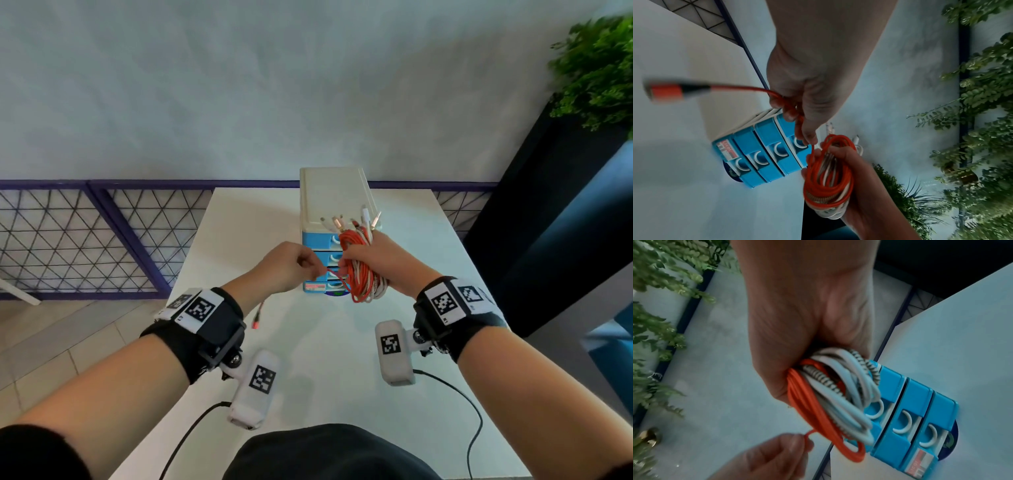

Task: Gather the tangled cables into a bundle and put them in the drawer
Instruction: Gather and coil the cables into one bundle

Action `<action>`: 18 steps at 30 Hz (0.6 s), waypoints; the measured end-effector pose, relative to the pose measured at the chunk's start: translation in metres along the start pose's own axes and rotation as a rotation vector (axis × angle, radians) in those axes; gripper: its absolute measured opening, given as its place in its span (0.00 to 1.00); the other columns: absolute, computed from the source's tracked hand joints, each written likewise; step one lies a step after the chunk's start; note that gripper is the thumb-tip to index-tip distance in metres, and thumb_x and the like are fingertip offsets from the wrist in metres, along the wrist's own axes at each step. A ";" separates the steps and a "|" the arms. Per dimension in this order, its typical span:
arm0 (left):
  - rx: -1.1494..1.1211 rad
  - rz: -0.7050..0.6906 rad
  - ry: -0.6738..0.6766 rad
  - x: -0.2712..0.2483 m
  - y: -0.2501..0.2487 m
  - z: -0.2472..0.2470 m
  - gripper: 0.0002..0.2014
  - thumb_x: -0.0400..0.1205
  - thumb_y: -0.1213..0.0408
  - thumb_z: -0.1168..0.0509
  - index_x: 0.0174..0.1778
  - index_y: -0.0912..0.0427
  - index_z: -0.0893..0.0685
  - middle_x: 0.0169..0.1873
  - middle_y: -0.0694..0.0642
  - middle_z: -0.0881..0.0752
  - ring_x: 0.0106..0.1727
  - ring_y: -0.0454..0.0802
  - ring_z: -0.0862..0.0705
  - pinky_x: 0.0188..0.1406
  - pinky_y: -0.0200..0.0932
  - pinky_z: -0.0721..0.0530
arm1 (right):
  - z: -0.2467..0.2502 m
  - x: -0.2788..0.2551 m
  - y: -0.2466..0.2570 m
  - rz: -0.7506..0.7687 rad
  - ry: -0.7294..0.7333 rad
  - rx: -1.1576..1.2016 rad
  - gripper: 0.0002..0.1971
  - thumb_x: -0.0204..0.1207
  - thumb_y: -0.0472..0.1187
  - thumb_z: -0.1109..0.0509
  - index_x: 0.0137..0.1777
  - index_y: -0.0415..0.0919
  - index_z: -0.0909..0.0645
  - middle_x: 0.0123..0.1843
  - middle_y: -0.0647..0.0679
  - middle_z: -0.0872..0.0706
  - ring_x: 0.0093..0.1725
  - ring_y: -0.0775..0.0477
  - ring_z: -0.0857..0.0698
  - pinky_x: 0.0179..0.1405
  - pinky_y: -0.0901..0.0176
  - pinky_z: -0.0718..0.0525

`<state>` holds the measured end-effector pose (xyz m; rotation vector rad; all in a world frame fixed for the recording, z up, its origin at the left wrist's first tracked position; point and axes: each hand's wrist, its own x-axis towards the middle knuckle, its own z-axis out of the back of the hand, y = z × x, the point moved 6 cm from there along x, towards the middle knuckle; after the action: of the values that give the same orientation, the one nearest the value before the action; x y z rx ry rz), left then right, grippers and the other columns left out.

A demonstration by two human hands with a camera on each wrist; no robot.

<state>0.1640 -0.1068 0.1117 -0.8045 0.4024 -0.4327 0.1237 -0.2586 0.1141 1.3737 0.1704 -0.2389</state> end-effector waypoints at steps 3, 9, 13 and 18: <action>0.000 -0.064 -0.087 0.002 -0.008 0.004 0.05 0.78 0.62 0.29 0.41 0.60 0.11 0.38 0.55 0.12 0.39 0.46 0.18 0.40 0.41 0.23 | -0.014 0.000 -0.002 -0.010 0.063 -0.024 0.06 0.75 0.31 0.32 0.51 0.31 0.20 0.38 0.40 0.11 0.39 0.45 0.10 0.42 0.53 0.11; -0.074 0.071 -0.108 -0.002 -0.001 0.006 0.17 0.82 0.52 0.37 0.43 0.64 0.16 0.29 0.52 0.20 0.28 0.46 0.24 0.31 0.41 0.25 | -0.011 0.003 -0.009 -0.029 0.018 0.044 0.02 0.75 0.31 0.33 0.45 0.33 0.22 0.33 0.39 0.16 0.29 0.47 0.13 0.40 0.47 0.10; -0.581 0.271 0.076 -0.010 0.013 0.001 0.14 0.87 0.57 0.47 0.39 0.58 0.22 0.26 0.51 0.29 0.24 0.47 0.30 0.27 0.39 0.27 | 0.014 0.004 -0.014 0.009 -0.138 0.067 0.07 0.79 0.41 0.30 0.43 0.38 0.22 0.32 0.44 0.17 0.28 0.50 0.16 0.37 0.53 0.12; -0.781 0.292 0.215 -0.016 0.000 -0.014 0.08 0.85 0.62 0.38 0.47 0.59 0.16 0.33 0.50 0.15 0.35 0.46 0.15 0.38 0.41 0.13 | 0.007 0.004 -0.012 0.058 -0.128 0.091 0.13 0.79 0.53 0.32 0.46 0.43 0.21 0.33 0.46 0.19 0.32 0.49 0.17 0.43 0.50 0.15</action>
<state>0.1435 -0.1068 0.1059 -1.4339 0.9044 -0.0711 0.1238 -0.2677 0.1028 1.4466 0.0134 -0.2881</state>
